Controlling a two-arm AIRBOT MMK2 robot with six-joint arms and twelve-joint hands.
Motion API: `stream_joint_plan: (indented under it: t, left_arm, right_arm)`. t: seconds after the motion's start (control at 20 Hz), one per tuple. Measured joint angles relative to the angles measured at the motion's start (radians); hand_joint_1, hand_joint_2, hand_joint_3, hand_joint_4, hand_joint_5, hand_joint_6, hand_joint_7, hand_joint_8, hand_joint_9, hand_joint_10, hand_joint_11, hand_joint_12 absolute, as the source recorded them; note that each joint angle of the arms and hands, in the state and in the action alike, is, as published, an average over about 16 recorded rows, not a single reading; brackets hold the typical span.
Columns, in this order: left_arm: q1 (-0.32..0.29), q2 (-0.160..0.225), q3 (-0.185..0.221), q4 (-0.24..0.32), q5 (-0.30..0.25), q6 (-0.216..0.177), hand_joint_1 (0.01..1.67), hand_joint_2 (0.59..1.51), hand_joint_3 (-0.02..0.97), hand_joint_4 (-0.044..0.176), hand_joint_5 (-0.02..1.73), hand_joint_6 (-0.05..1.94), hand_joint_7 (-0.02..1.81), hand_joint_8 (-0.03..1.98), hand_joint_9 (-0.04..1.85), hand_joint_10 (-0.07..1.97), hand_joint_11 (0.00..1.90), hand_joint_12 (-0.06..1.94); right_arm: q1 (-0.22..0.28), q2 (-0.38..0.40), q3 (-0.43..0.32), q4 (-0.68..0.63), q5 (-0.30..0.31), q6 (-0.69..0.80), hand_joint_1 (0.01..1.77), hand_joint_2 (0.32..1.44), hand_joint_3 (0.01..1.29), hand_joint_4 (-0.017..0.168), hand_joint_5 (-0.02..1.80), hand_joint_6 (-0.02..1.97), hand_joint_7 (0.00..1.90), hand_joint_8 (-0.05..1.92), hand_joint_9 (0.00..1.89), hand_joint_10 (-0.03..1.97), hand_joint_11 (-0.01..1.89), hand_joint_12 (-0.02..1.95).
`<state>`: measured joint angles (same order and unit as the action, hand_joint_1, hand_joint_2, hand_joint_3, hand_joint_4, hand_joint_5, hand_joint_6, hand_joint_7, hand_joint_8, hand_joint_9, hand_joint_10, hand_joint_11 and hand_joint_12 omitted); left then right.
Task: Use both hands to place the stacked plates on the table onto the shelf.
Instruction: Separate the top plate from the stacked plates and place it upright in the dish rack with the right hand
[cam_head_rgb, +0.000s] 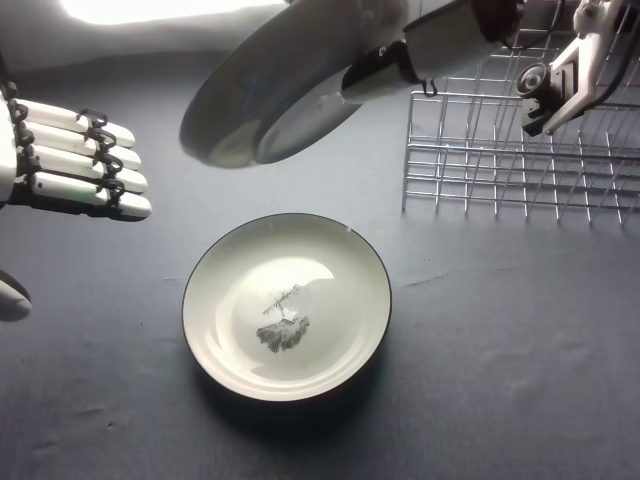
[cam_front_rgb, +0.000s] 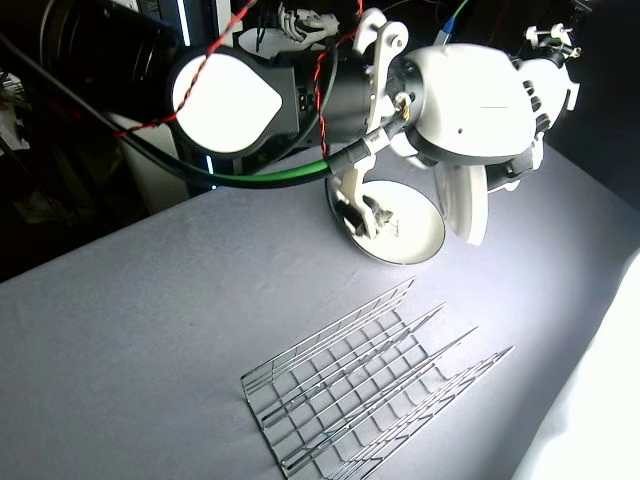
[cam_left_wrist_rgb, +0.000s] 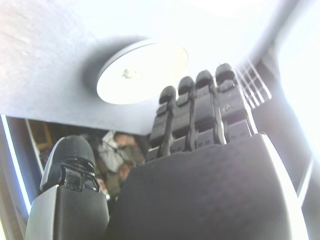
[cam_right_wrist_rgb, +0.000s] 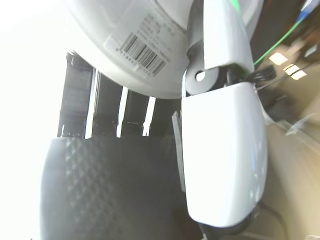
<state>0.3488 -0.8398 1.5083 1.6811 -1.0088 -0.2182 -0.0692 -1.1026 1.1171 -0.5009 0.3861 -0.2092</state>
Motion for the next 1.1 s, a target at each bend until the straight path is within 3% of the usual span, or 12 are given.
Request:
stream_joint_plan:
  t: [0.5, 1.1]
  left_arm:
    - [0.001, 0.014, 0.000, -0.001, -0.001, 0.000, 0.01, 1.196, 0.012, 0.002, 0.08, 0.01, 0.08, 0.02, 0.05, 0.01, 0.02, 0.01]
    - [0.001, 0.016, 0.000, -0.001, -0.002, 0.000, 0.01, 1.196, 0.012, 0.002, 0.08, 0.01, 0.08, 0.01, 0.05, 0.01, 0.02, 0.01]
  right_arm:
    - [0.055, 0.001, -0.010, 0.320, -0.188, 0.002, 1.38, 0.93, 0.01, -0.001, 1.02, 0.88, 1.15, 0.69, 1.04, 0.97, 0.84, 1.40]
    - [0.084, 0.033, 0.047, 0.463, -0.254, 0.001, 1.40, 1.00, 0.01, -0.006, 0.89, 1.01, 0.99, 0.94, 0.93, 1.20, 0.85, 1.41]
